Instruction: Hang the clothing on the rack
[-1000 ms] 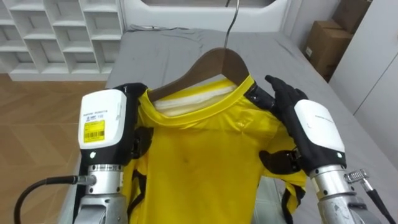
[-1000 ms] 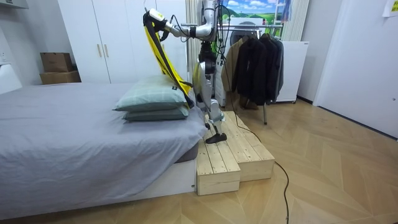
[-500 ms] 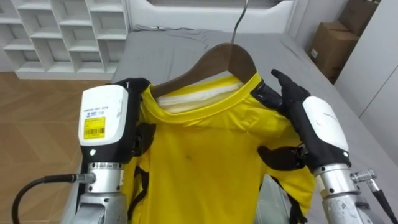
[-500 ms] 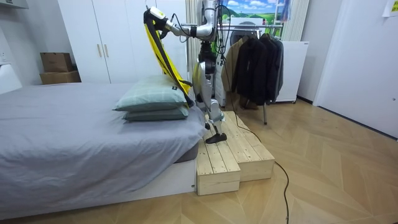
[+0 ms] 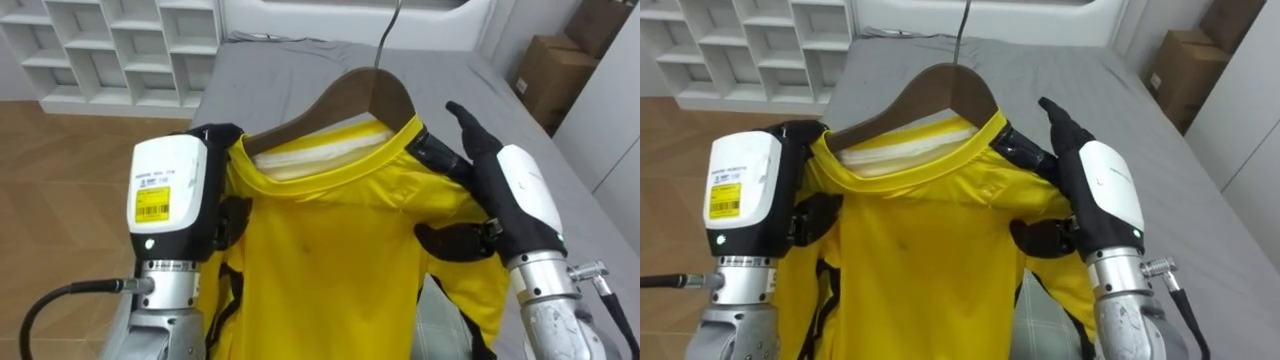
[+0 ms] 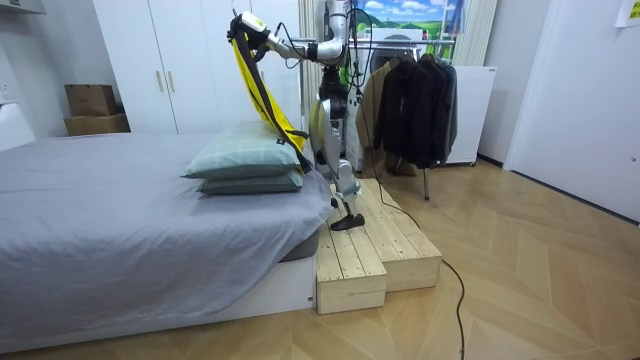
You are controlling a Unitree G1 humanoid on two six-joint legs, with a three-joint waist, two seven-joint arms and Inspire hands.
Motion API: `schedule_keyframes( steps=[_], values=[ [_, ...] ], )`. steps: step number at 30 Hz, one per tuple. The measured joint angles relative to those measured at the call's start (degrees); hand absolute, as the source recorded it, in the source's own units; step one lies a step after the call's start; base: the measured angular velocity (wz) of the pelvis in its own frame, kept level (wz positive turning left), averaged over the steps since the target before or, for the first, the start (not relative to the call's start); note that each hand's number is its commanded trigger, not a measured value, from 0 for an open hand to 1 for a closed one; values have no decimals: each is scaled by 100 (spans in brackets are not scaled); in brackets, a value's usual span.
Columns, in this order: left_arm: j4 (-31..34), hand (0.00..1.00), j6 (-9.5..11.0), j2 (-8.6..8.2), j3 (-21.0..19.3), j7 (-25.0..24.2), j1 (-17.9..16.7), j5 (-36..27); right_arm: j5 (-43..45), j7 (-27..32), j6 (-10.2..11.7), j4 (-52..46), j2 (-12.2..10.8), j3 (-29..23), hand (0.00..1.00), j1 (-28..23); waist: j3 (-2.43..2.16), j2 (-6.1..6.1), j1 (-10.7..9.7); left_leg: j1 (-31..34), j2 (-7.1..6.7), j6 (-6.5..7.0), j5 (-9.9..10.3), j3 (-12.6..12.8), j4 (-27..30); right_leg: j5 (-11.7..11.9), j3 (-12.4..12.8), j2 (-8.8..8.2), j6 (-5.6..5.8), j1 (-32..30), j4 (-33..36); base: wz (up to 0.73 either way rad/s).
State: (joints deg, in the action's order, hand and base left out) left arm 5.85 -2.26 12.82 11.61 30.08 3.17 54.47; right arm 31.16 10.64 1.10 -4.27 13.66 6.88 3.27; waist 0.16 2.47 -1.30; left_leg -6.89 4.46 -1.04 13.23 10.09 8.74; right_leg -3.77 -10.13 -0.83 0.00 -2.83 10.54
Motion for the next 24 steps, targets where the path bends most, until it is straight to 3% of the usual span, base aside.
schedule_keyframes(
  steps=[8,24],
  values=[
    [18,100,0,-35,61,-166,0,26,-7,52,17,148,-39,-103,0,11,3,-5,-14,39,-7,1,-1,-80,6,-4,-48,-13,6,-1,-12,4],
    [198,100,-87,-33,236,-358,0,257,549,712,57,581,-67,91,0,26,20,-40,3,41,-3,1,-1,-81,11,-5,2,0,6,-2,-20,0]
  ],
)
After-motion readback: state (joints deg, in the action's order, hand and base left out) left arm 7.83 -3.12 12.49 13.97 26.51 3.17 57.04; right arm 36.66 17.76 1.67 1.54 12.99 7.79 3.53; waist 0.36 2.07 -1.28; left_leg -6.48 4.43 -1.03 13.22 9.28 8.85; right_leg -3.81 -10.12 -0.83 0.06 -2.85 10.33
